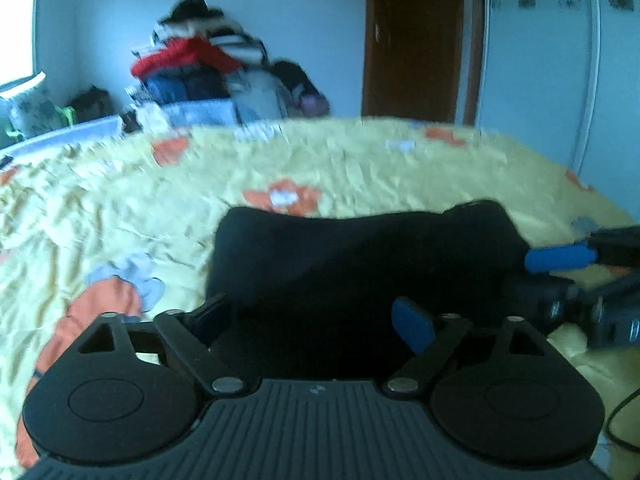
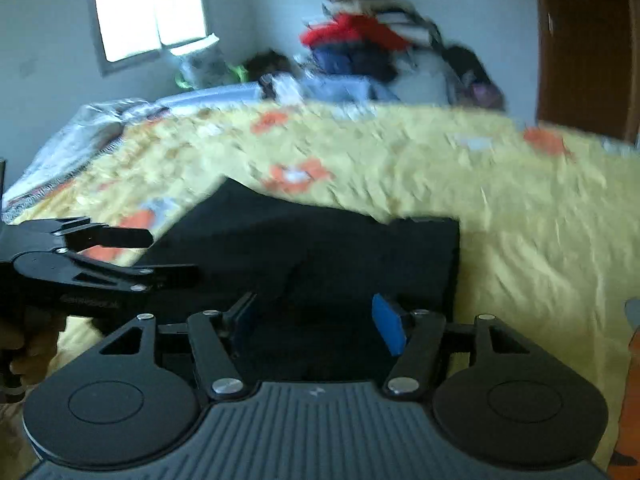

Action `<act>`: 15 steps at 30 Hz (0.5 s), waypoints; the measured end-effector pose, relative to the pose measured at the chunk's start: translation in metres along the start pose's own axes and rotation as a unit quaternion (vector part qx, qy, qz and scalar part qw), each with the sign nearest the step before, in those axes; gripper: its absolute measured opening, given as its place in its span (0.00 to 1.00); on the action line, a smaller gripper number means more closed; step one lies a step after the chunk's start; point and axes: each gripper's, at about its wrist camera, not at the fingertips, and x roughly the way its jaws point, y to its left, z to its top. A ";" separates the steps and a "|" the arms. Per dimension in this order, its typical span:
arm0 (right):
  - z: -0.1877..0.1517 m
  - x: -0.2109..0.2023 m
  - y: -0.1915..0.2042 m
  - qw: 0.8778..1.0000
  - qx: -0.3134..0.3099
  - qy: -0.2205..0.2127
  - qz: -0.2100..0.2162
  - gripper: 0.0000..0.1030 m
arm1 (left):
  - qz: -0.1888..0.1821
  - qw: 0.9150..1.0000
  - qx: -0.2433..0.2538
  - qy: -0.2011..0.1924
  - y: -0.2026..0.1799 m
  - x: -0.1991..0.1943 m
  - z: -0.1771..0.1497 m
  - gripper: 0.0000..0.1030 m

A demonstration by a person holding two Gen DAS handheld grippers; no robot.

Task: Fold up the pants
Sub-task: 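Open the right gripper and withdraw both grippers from the trousers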

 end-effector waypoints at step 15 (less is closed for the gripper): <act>-0.029 -0.026 0.041 0.994 0.064 0.014 -0.093 1.00 | 0.048 0.998 -0.033 0.036 -0.013 -0.018 -0.030 1.00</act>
